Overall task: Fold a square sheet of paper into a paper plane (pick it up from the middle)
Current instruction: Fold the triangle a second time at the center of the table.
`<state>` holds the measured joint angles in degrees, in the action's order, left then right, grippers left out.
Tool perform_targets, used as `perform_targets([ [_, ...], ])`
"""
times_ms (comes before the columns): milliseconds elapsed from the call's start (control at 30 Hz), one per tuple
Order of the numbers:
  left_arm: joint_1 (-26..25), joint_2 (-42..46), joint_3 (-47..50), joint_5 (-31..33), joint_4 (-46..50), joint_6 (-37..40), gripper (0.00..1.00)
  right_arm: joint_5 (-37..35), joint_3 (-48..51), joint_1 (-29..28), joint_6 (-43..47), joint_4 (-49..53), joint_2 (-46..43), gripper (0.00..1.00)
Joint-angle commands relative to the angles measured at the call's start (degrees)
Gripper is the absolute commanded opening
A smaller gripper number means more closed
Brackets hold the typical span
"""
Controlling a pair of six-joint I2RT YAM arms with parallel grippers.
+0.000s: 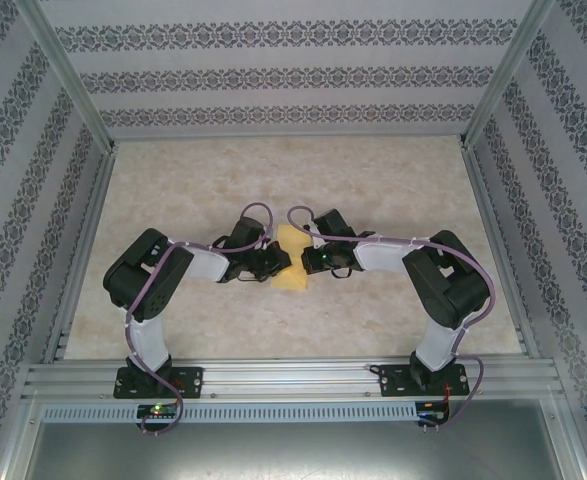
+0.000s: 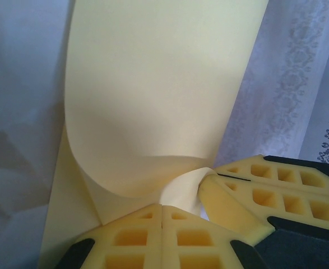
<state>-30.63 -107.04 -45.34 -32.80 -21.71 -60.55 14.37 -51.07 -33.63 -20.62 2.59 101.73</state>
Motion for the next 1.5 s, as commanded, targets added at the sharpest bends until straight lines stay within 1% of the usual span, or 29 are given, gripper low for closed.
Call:
perform_targets([
  [0, 0.3, -1.5, 1.6, 0.6, 1.2, 0.0, 0.00, -0.5, -0.1, -0.5, -0.2, 2.5, 1.5, 0.00],
  [67, 0.3, -1.2, 1.6, 1.0, 2.3, 0.3, 0.00, -0.1, -0.6, -0.4, -0.5, 3.1, 0.5, 0.00],
  [167, 0.3, -1.2, 1.5, 1.0, 2.6, 0.4, 0.00, 0.9, -2.1, 0.0, -1.4, 4.3, -2.0, 0.11],
  [233, 0.3, -1.2, 1.3, 1.1, 3.0, 0.7, 0.00, 1.2, -3.0, 0.6, -2.1, 5.6, -4.3, 0.20],
  [267, 0.3, -1.2, 1.2, 1.1, 3.3, 0.9, 0.00, 1.3, -3.1, 1.0, -2.4, 6.1, -5.3, 0.22],
  [333, 0.3, -1.0, 1.2, 1.3, 3.5, 1.0, 0.00, 1.4, -2.8, 2.0, -3.5, 6.6, -8.1, 0.28],
  [367, 0.3, -1.0, 1.1, 1.3, 3.6, 1.0, 0.00, 1.7, -2.3, 2.5, -4.1, 6.5, -9.5, 0.30],
  [467, 0.3, -1.0, 1.0, 1.2, 3.6, 1.1, 0.00, 5.7, -0.2, 3.6, -6.6, 4.7, -12.3, 0.32],
  [500, 0.3, -1.0, 1.1, 1.2, 3.5, 1.1, 0.00, 8.0, 0.7, 3.6, -8.1, 3.4, -13.1, 0.31],
  [633, 0.3, -1.2, 0.9, 1.1, 3.4, 1.2, 0.00, 18.2, 2.9, 3.2, -15.3, -3.6, -11.0, 0.04],
  [667, 0.3, -1.2, 0.9, 1.0, 3.5, 1.2, 0.00, 19.9, 3.7, 2.8, -17.1, -5.8, -10.1, 0.00],
  [733, 0.3, -1.1, 1.0, 1.1, 3.5, 1.2, 0.00, 20.3, 5.0, 2.0, -20.1, -8.8, -7.9, 0.00],
  [800, 0.3, -1.0, 0.9, 1.1, 3.7, 1.3, 0.00, 20.7, 5.7, 1.2, -21.2, -10.9, -6.1, 0.00],
  [1033, 0.3, -1.1, 0.9, 1.1, 4.0, 1.6, 0.00, 17.8, 3.7, -2.9, -21.3, -7.8, -2.2, 0.00],
  [1200, 0.3, -1.1, 0.9, 1.0, 4.1, 1.7, 0.00, 15.6, 4.0, -2.7, -21.0, -6.8, -2.3, 0.00],
  [1333, 0.3, -1.1, 0.8, 1.1, 4.0, 1.7, 0.00, 15.6, 3.0, -2.3, -19.9, -4.9, -2.9, 0.00],
  [1467, 0.3, -1.1, 0.9, 1.1, 4.0, 1.8, 0.00, 15.6, 1.0, -2.3, -19.5, -3.3, -1.4, 0.00],
])
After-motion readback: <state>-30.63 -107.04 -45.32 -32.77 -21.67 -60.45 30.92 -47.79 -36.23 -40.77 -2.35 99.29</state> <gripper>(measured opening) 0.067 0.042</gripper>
